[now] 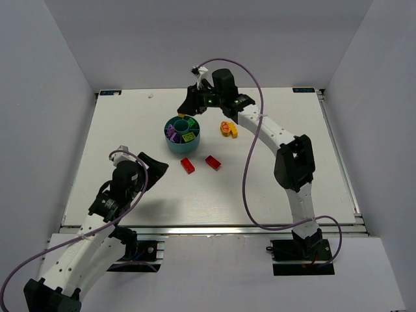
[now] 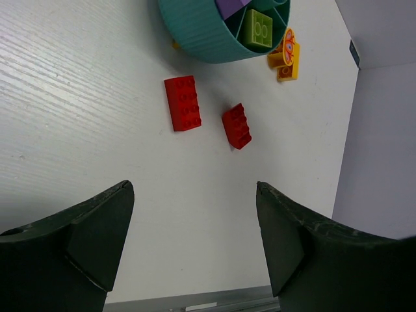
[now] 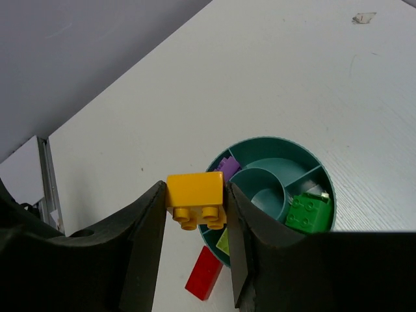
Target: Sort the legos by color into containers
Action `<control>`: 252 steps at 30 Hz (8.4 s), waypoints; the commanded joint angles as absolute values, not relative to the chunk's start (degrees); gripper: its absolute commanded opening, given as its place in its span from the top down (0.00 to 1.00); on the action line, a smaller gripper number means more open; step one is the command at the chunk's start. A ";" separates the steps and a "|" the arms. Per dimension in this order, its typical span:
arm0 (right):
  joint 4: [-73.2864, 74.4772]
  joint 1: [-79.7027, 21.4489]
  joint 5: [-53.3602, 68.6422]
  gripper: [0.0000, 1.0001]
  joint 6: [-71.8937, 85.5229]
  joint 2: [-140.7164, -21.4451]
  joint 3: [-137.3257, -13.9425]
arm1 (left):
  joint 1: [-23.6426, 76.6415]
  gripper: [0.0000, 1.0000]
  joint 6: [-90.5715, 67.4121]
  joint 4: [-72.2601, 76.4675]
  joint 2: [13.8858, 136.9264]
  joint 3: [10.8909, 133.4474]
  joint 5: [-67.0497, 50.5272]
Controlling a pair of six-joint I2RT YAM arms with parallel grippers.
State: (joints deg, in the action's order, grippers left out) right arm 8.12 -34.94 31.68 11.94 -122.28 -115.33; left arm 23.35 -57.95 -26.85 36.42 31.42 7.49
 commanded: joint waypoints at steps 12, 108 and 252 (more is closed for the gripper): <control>-1.41 -39.20 24.27 0.97 11.88 -128.14 -117.95 | 22.94 0.14 -57.66 -29.79 37.79 32.61 10.63; 23.12 -21.36 10.72 0.26 -9.93 -125.94 -104.49 | 37.53 0.29 -60.29 -22.59 57.49 40.08 24.53; 5.98 -30.32 15.91 1.00 -11.60 -82.62 -65.74 | 18.72 1.00 -28.92 -15.12 95.27 76.29 4.66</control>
State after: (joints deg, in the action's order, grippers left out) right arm 7.51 -30.48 15.73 -10.96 -82.91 -64.71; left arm 18.81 -30.00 -17.32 95.50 75.29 4.05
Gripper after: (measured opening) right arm 0.351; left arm 0.467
